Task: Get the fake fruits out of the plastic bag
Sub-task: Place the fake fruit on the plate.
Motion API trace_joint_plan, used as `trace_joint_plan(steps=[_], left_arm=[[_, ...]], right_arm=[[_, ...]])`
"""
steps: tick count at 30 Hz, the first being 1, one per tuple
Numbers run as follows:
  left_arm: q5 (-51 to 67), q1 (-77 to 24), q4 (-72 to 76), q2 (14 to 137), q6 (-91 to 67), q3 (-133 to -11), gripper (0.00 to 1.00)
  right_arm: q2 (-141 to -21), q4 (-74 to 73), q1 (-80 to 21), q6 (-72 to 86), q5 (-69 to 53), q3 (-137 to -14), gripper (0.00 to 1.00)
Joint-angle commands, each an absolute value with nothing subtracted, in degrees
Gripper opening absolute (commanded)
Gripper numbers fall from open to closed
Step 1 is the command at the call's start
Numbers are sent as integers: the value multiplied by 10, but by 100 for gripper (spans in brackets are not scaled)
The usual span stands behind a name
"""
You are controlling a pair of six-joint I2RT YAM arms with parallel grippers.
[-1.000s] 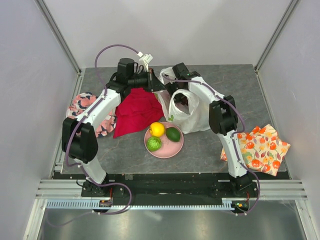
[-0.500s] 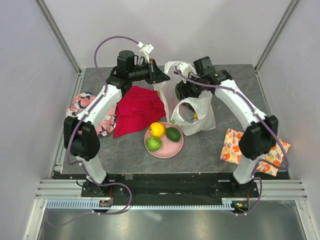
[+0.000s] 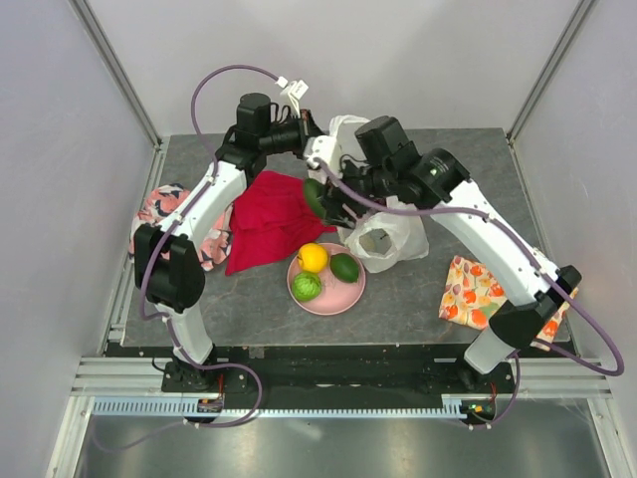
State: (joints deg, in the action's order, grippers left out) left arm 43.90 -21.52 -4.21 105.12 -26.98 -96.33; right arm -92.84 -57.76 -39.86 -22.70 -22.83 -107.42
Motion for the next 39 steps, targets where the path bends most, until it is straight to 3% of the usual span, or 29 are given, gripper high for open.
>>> trace_joint_plan(steps=[1,9,22,30,39], left_arm=[[439,-207,-52,1039,-236,-990,2],[436,-179,-62,1019,-227,-991,2],[426,-177,-62,977,-214,-950,2],[425,-178,-66,974,-210,-940,2],[430,-177,-64,986,-214,-954,2]], right_arm=[[-943,-598,-475,-299,-214,-1157,51],[-987,-678,-477,-370,-224,-1026,48],[-967,-606,-487,-474,-130,-817,46],[-1019,-548,-494,-440,-96,-799,54],[-1029,-522,-494,-387,-24,-798,90]])
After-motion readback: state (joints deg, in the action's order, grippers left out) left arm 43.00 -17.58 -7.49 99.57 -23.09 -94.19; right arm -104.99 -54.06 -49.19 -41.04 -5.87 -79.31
